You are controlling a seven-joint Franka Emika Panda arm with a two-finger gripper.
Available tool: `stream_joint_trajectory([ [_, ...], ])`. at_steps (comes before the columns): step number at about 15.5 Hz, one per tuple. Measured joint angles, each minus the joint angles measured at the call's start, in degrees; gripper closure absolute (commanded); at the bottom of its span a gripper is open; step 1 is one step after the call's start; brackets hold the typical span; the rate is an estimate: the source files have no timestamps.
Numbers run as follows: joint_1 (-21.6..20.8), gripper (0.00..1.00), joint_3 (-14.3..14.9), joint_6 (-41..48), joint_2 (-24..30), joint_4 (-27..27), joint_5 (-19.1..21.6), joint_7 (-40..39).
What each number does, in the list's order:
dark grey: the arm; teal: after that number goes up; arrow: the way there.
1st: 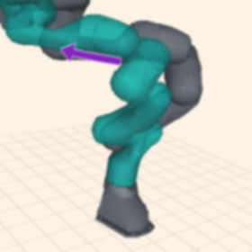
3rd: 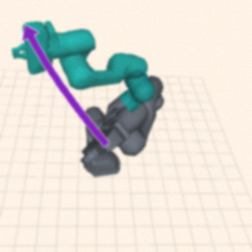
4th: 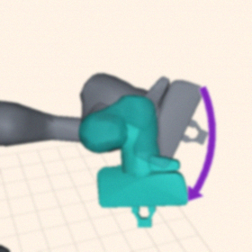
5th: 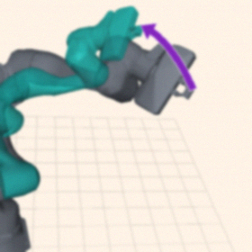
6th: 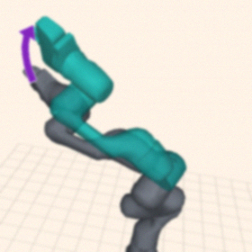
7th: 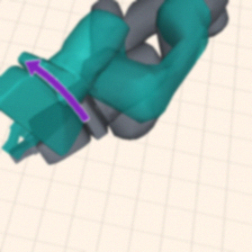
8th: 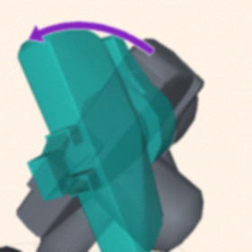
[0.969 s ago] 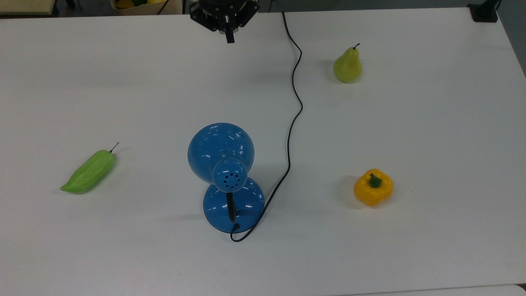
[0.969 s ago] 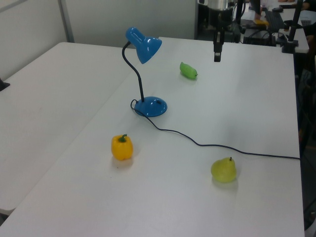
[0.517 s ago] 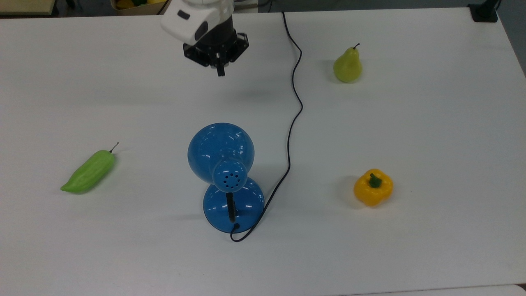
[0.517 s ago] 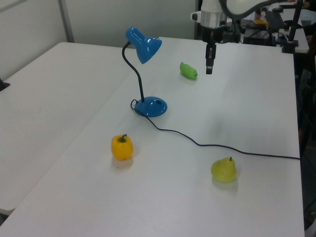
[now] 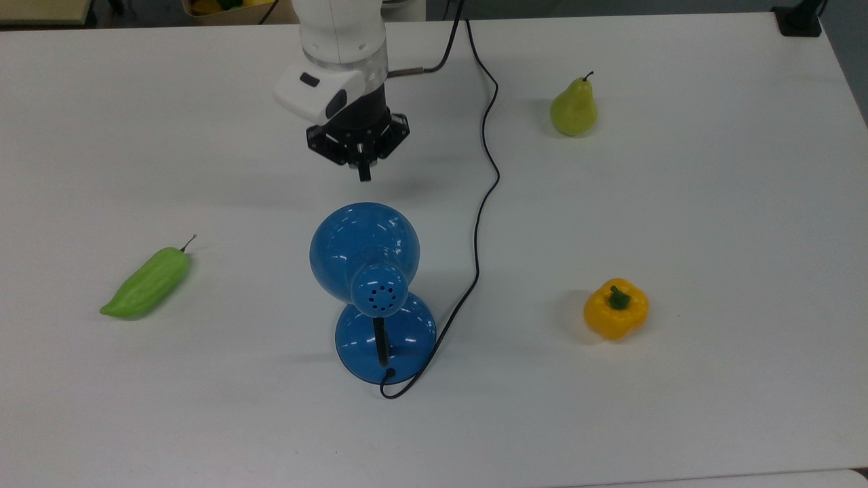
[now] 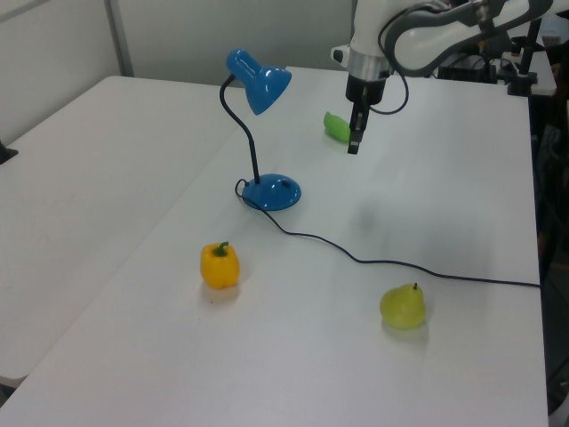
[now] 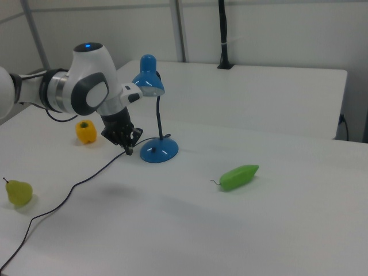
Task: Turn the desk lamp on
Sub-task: 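Move the gripper toward the blue lamp's base switch, then press down on the switch on the lamp base with the gripper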
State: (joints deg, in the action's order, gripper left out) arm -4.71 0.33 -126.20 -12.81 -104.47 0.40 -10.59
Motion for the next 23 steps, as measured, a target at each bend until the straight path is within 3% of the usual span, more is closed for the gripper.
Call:
stream_joint_trajectory([
  [8, -0.08, 1.00, -0.10, -16.67, -7.30, -0.06, 0.00, 4.57],
  [23, -0.67, 1.00, -0.37, -35.11, -18.21, 6.32, 0.00, 9.94],
])
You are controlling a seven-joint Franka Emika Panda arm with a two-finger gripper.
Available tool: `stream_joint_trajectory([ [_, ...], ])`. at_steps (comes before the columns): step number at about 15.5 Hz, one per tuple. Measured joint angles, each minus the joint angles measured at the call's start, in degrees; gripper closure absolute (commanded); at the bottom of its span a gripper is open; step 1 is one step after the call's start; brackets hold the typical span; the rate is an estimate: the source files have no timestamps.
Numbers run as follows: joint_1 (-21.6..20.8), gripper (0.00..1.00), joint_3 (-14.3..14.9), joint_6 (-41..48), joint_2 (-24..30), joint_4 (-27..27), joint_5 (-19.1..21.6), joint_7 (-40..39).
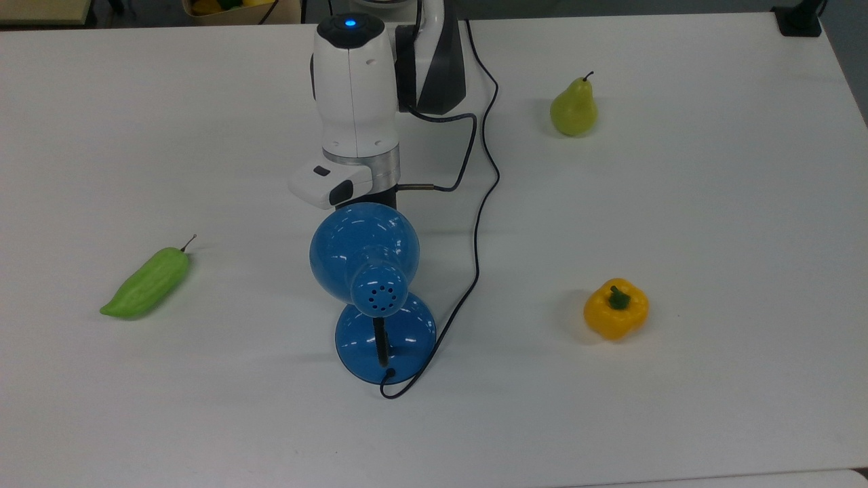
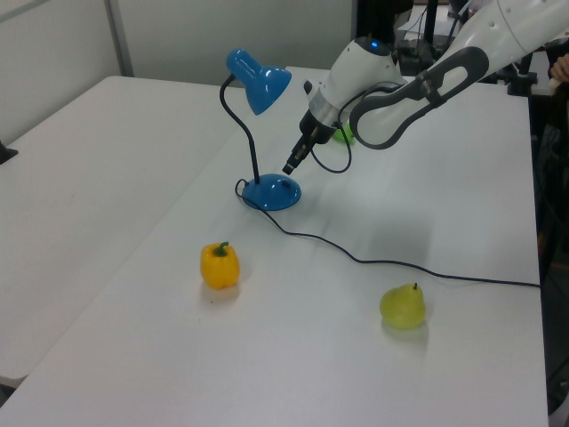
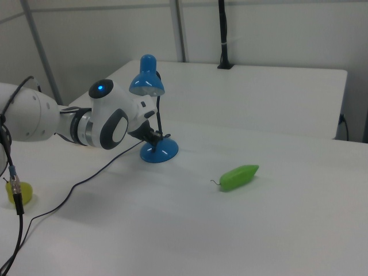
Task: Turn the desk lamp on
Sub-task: 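Press down on the switch on the lamp base with the gripper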
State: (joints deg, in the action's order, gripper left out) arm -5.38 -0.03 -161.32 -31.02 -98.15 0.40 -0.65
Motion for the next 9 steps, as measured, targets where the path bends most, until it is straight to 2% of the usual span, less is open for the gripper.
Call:
stream_joint_trajectory([
  [9, -0.68, 1.00, -0.05, -2.46, -1.35, 0.40, -0.03, 0.01],
])
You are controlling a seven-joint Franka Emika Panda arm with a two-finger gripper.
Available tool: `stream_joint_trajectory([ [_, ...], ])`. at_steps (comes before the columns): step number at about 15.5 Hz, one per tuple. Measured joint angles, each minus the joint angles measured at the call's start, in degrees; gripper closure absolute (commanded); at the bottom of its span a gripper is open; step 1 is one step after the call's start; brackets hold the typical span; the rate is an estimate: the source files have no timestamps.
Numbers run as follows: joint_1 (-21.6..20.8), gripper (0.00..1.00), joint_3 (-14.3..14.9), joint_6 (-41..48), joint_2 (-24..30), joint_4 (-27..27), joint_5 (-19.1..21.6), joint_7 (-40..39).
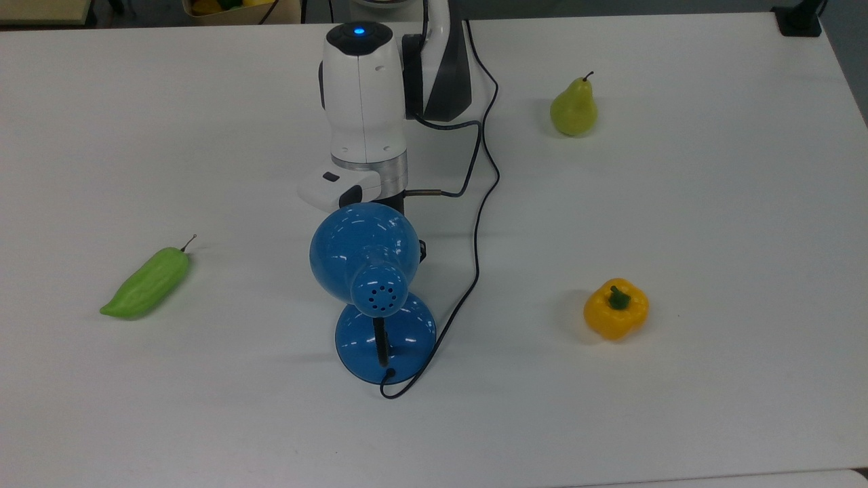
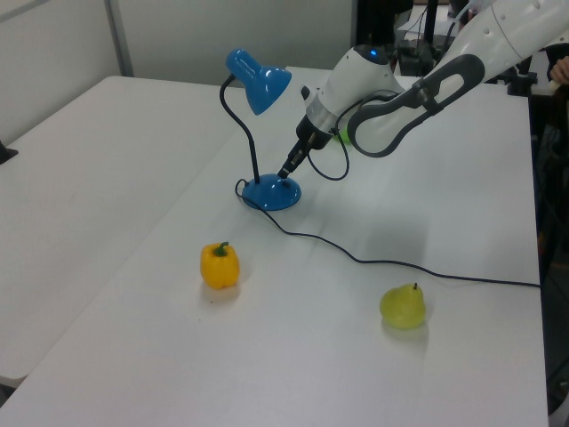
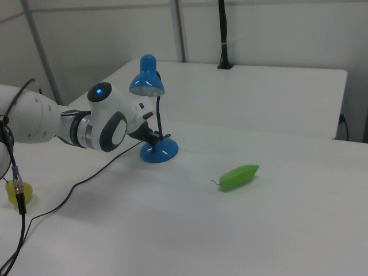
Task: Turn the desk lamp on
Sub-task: 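Press down on the switch on the lamp base with the gripper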
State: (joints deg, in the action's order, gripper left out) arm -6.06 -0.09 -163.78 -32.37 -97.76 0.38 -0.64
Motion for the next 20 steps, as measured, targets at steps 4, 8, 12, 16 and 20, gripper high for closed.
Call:
stream_joint_trajectory([
  [4, -0.01, 1.00, 0.00, 0.00, -0.31, 0.00, -0.68, 0.00],
  [8, -0.01, 1.00, 0.00, -0.02, -0.75, 0.02, -0.73, 0.00],
  [12, -0.01, 1.00, 0.00, -0.02, -0.77, 0.03, -0.75, 0.00],
  [16, -0.02, 1.00, 0.00, -0.03, -0.79, 0.05, -1.01, 0.00],
  [20, -0.02, 1.00, 0.00, -0.03, -0.81, 0.07, -1.05, 0.00],
])
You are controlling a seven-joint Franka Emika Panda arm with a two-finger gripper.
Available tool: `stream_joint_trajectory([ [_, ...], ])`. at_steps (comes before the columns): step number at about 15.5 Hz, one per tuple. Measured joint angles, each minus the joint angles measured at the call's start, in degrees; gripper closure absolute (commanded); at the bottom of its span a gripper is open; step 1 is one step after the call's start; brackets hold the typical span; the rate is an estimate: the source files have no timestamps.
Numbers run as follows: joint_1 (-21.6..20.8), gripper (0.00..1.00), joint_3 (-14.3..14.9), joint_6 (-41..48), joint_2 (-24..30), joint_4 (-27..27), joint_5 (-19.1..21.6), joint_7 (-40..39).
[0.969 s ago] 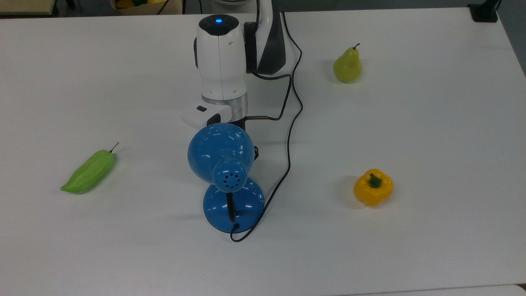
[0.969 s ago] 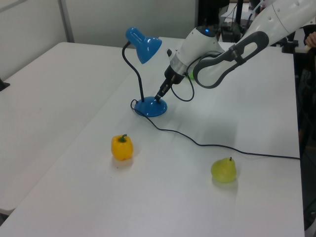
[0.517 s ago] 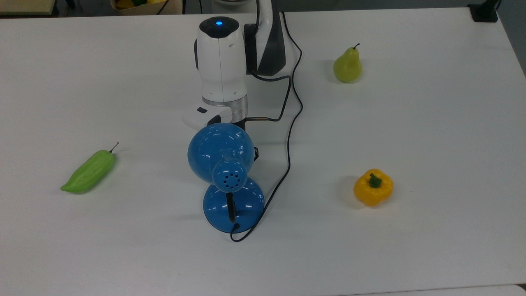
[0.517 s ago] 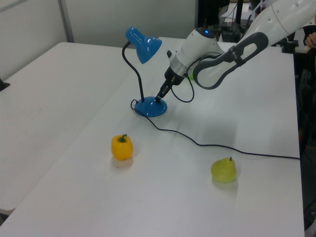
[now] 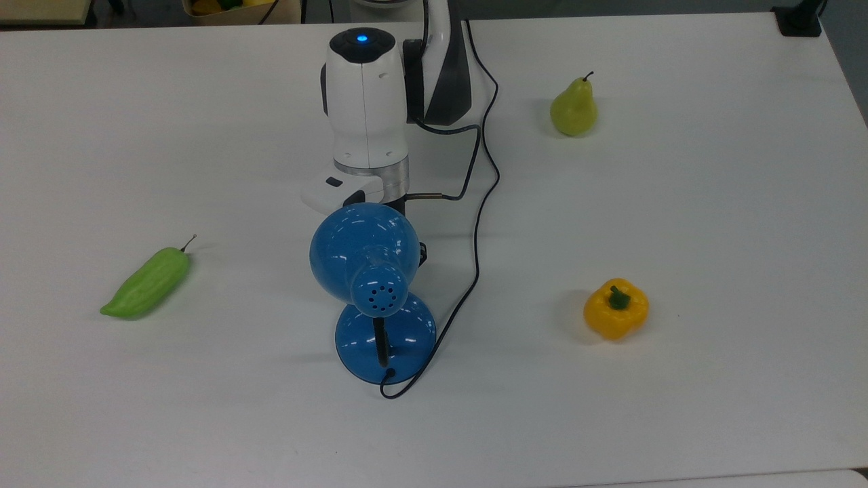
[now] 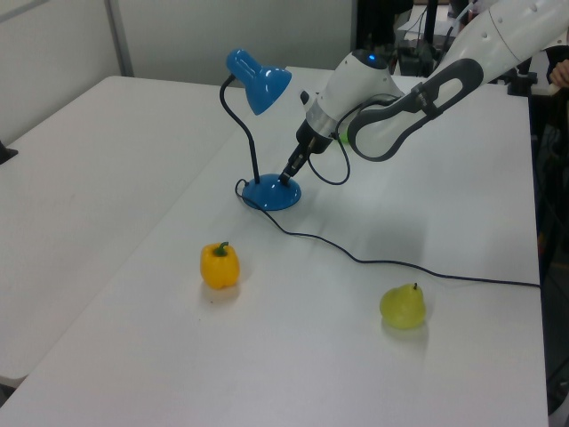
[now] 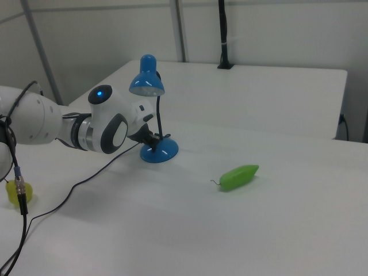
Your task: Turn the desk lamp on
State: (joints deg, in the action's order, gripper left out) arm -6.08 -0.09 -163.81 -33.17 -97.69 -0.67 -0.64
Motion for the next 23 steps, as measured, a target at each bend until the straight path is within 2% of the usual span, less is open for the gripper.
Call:
stream_joint_trajectory([
  [19, 0.03, 1.00, 0.03, -0.21, -0.08, -0.10, -1.15, 0.01],
  [23, 0.07, 1.00, 0.05, 1.28, 2.55, -1.19, -1.15, 0.02],
])
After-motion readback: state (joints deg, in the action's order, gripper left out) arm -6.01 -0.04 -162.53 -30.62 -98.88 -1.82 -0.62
